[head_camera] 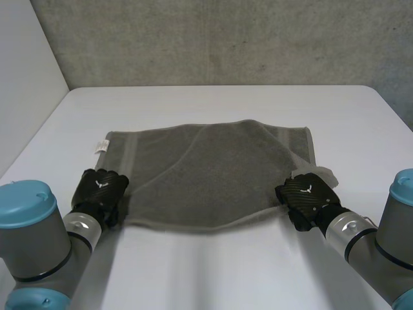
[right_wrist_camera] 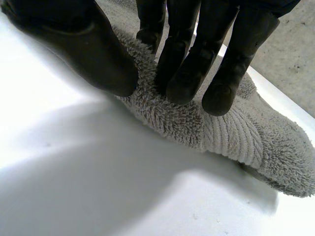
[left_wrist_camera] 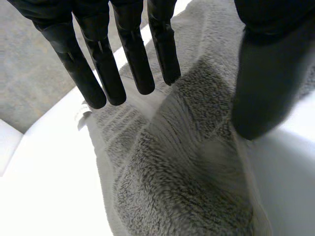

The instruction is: Fold the towel.

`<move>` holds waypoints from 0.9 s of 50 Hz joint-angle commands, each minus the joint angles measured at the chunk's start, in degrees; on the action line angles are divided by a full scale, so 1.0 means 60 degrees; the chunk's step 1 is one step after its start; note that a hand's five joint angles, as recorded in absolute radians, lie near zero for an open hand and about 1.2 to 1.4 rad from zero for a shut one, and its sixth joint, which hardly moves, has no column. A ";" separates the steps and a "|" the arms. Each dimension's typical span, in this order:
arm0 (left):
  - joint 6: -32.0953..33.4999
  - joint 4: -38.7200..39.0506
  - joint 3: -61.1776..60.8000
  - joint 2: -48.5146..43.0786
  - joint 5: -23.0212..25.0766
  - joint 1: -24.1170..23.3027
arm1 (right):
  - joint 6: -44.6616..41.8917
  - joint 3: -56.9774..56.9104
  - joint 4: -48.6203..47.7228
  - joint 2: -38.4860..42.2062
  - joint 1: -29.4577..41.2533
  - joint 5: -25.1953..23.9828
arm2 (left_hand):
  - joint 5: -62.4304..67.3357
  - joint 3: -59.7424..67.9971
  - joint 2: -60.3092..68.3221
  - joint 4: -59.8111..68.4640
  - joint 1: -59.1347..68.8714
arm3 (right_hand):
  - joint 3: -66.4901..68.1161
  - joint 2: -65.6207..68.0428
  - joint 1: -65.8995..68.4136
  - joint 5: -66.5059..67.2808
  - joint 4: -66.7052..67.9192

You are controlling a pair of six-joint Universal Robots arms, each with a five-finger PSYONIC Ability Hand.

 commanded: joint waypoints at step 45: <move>0.0012 0.0211 -0.0438 -0.0209 -0.0209 -0.0381 | 0.0004 -0.0079 -0.0006 0.0000 -0.0039 0.0099 | 0.0767 0.2225 0.2242 0.2179 0.2199 | 0.0636 0.0513 0.0513 0.0461 0.0466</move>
